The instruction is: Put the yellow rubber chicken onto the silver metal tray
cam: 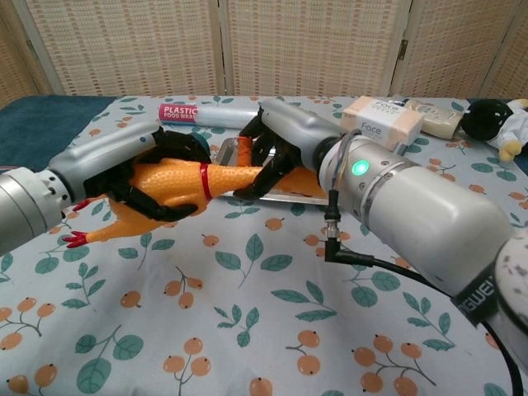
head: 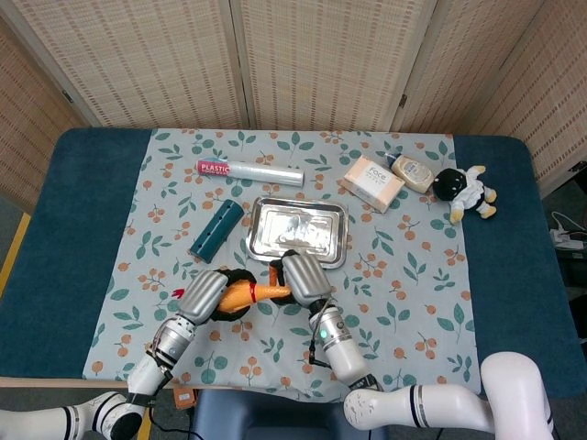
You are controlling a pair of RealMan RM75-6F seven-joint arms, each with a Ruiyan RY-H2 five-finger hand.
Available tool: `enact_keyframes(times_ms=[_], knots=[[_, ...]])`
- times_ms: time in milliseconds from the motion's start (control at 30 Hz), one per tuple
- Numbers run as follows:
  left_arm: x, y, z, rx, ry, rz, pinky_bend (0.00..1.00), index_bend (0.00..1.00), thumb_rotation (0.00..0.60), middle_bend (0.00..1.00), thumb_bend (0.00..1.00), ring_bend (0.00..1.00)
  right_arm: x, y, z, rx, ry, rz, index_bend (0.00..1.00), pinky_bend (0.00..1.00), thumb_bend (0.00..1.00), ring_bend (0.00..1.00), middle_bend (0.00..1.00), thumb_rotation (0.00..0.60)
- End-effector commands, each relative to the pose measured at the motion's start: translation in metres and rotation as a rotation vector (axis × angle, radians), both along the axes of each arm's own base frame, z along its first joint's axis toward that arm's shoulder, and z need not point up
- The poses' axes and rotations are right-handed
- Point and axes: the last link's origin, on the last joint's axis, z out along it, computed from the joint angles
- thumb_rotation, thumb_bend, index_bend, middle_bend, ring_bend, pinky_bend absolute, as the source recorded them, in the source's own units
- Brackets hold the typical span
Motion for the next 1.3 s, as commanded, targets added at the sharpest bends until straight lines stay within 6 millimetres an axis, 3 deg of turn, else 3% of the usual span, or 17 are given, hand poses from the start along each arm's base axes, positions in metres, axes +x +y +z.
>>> enact_keyframes(times_ms=[33, 133, 567, 633, 700, 767, 833, 900, 967, 1067, 1300], knots=[[-0.001, 0.004, 0.003, 0.008, 0.025, -0.006, 0.14, 0.00, 0.600, 0.00, 0.41, 0.00, 0.001, 0.001, 0.000, 0.000, 0.004, 0.004, 0.92, 1.00, 0.33, 0.92, 0.68, 0.600], [-0.002, 0.008, 0.005, 0.030, 0.043, 0.007, 0.09, 0.00, 0.600, 0.00, 0.38, 0.00, 0.000, 0.001, 0.000, 0.005, 0.021, 0.010, 0.92, 1.00, 0.33, 0.92, 0.68, 0.600], [-0.009, 0.012, 0.008, -0.015, 0.140, 0.020, 0.07, 0.00, 0.600, 0.00, 0.34, 0.00, 0.001, 0.000, 0.004, 0.000, 0.008, 0.007, 0.93, 1.00, 0.33, 0.92, 0.69, 0.600], [-0.010, 0.011, 0.008, -0.039, 0.176, 0.028, 0.10, 0.00, 0.600, 0.00, 0.35, 0.00, 0.001, -0.001, 0.005, 0.000, 0.004, 0.006, 0.93, 1.00, 0.33, 0.92, 0.69, 0.600], [-0.010, 0.012, 0.008, -0.042, 0.189, 0.037, 0.20, 0.03, 0.600, 0.01, 0.35, 0.00, 0.001, -0.001, 0.005, -0.001, 0.003, 0.005, 0.93, 1.00, 0.33, 0.92, 0.69, 0.600], [-0.008, 0.012, 0.008, -0.038, 0.177, 0.050, 0.38, 0.18, 0.600, 0.10, 0.37, 0.09, 0.001, -0.001, 0.006, 0.000, 0.002, 0.005, 0.93, 1.00, 0.33, 0.92, 0.69, 0.600], [-0.007, 0.012, 0.007, -0.021, 0.153, 0.059, 0.52, 0.37, 0.600, 0.30, 0.40, 0.27, 0.000, -0.001, 0.006, -0.001, 0.002, 0.004, 0.93, 1.00, 0.33, 0.92, 0.69, 0.600], [-0.005, 0.013, 0.008, -0.003, 0.120, 0.072, 0.71, 0.66, 0.600, 0.60, 0.47, 0.54, 0.000, -0.002, 0.007, -0.001, 0.002, 0.003, 0.93, 1.00, 0.33, 0.92, 0.69, 0.600], [-0.005, 0.012, 0.007, 0.008, 0.104, 0.074, 0.88, 0.86, 0.600, 0.81, 0.60, 0.74, -0.001, -0.002, 0.008, -0.002, 0.001, 0.002, 0.93, 1.00, 0.33, 0.92, 0.69, 0.600], [-0.004, 0.011, 0.007, 0.023, 0.100, 0.061, 0.99, 0.91, 0.600, 0.88, 0.73, 0.84, 0.000, -0.002, 0.008, 0.000, -0.003, 0.002, 0.93, 1.00, 0.33, 0.92, 0.69, 0.600], [0.002, 0.006, 0.008, 0.062, 0.074, 0.031, 1.00, 0.92, 0.600, 0.91, 0.76, 0.90, 0.000, -0.001, 0.011, 0.004, -0.004, 0.003, 0.93, 1.00, 0.33, 0.92, 0.69, 0.600]])
